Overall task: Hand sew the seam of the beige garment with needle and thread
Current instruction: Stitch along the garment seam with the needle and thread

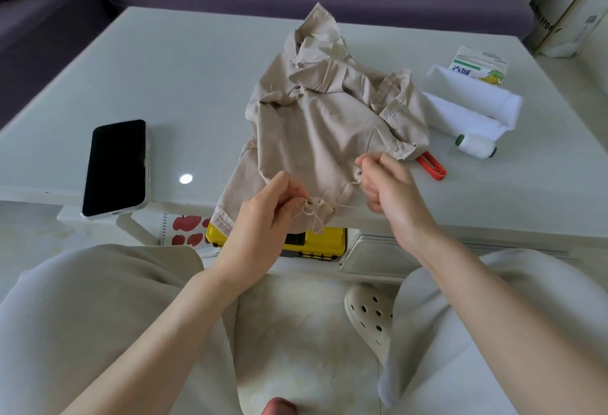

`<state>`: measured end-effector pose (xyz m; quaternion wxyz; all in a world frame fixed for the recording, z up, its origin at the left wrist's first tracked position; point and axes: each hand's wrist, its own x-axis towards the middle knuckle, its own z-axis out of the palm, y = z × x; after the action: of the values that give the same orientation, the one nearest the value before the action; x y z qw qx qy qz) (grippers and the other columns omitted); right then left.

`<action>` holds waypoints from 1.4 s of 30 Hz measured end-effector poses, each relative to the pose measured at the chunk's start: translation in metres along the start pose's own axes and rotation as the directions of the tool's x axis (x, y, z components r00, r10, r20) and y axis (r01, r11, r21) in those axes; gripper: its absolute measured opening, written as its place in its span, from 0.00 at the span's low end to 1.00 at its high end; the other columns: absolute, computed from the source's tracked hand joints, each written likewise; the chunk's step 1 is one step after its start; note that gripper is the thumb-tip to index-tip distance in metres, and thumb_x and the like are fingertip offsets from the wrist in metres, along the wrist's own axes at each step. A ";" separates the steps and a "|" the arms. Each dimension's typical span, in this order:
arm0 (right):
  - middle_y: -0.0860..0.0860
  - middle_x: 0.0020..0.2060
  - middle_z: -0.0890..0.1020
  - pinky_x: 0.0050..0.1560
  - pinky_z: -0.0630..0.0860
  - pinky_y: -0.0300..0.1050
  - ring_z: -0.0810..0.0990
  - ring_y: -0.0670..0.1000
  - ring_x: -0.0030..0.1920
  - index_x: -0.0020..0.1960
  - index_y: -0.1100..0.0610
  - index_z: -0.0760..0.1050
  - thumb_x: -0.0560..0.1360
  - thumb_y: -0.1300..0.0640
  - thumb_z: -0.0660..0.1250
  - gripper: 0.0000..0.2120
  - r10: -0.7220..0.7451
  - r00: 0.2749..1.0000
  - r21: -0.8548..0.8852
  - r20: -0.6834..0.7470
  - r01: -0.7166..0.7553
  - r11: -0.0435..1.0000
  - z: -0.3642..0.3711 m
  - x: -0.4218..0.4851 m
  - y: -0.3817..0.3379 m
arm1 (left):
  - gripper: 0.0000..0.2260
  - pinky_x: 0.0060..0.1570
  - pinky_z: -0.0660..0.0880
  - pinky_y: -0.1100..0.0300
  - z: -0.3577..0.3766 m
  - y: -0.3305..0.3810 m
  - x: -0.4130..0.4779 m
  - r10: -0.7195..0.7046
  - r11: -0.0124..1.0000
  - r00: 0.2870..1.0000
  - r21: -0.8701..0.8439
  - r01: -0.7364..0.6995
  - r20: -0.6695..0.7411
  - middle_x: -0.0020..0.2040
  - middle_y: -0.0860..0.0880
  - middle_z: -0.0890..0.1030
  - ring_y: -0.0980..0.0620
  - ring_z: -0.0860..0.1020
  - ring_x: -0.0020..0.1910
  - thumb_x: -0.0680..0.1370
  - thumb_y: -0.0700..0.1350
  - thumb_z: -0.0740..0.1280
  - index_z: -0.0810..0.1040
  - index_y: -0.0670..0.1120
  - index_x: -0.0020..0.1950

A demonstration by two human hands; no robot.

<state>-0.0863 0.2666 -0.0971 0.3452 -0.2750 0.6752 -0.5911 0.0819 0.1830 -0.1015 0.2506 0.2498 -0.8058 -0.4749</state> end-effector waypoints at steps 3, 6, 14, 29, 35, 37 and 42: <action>0.40 0.19 0.67 0.27 0.62 0.29 0.66 0.40 0.22 0.42 0.54 0.76 0.80 0.51 0.60 0.12 -0.022 0.990 -0.340 0.140 0.069 0.938 0.002 -0.010 -0.001 | 0.08 0.31 0.66 0.61 -0.002 -0.001 -0.001 -0.014 1.000 1.000 -0.002 0.014 -0.018 0.36 0.53 0.77 0.52 0.71 0.32 0.80 0.35 0.60 0.72 0.46 0.45; 0.41 0.16 0.63 0.27 0.62 0.29 0.64 0.41 0.20 0.38 0.54 0.78 0.76 0.47 0.63 0.13 0.048 0.953 -0.377 0.298 0.072 0.923 0.003 -0.021 -0.005 | 0.07 0.36 0.71 0.56 -0.003 -0.001 -0.001 -0.016 1.000 0.999 -0.006 0.016 -0.030 0.38 0.49 0.79 0.46 0.75 0.38 0.80 0.36 0.60 0.73 0.45 0.46; 0.42 0.15 0.62 0.24 0.62 0.28 0.63 0.42 0.18 0.37 0.60 0.79 0.73 0.51 0.65 0.13 0.083 0.908 -0.359 0.412 0.077 0.930 -0.006 -0.027 -0.011 | 0.05 0.34 0.67 0.72 -0.005 0.001 -0.001 -0.033 0.999 0.997 -0.019 0.032 -0.065 0.36 0.52 0.77 0.60 0.72 0.33 0.80 0.35 0.60 0.73 0.41 0.47; 0.45 0.24 0.57 0.26 0.56 0.34 0.55 0.44 0.24 0.31 0.53 0.53 0.73 0.63 0.69 0.25 -0.155 0.970 -0.402 -0.187 0.068 0.913 -0.027 0.008 0.027 | 0.05 0.32 0.67 0.74 -0.003 0.004 0.000 -0.033 0.999 0.998 -0.040 0.030 -0.058 0.33 0.58 0.77 0.64 0.73 0.31 0.79 0.35 0.60 0.74 0.42 0.46; 0.48 0.27 0.58 0.34 0.63 0.40 0.57 0.48 0.31 0.31 0.53 0.53 0.71 0.68 0.67 0.25 -0.291 0.900 -0.495 -0.324 0.101 0.863 -0.030 0.014 0.031 | 0.06 0.31 0.65 0.73 -0.004 0.003 0.001 -0.031 0.996 0.997 -0.089 0.025 -0.071 0.31 0.60 0.75 0.63 0.71 0.29 0.80 0.35 0.59 0.72 0.43 0.45; 0.48 0.27 0.57 0.35 0.66 0.38 0.56 0.48 0.31 0.31 0.53 0.53 0.71 0.70 0.67 0.25 -0.317 0.887 -0.511 -0.337 0.111 0.852 -0.030 0.015 0.032 | 0.06 0.31 0.65 0.73 -0.004 0.002 0.001 -0.030 0.996 0.997 -0.088 0.024 -0.066 0.29 0.62 0.74 0.62 0.71 0.29 0.80 0.35 0.59 0.72 0.42 0.45; 0.47 0.26 0.64 0.32 0.63 0.32 0.62 0.46 0.29 0.33 0.54 0.63 0.73 0.64 0.69 0.17 -0.282 0.924 -0.558 -0.258 0.096 0.824 -0.032 0.014 0.036 | 0.05 0.34 0.67 0.71 -0.004 0.004 0.000 -0.055 0.988 0.997 -0.148 0.047 -0.053 0.32 0.54 0.77 0.62 0.73 0.32 0.80 0.36 0.59 0.72 0.39 0.46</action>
<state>-0.1186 0.2802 -0.1323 0.0758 -0.3242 0.8297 -0.4480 0.0833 0.1820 -0.0965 0.2788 0.2645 -0.7546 -0.5319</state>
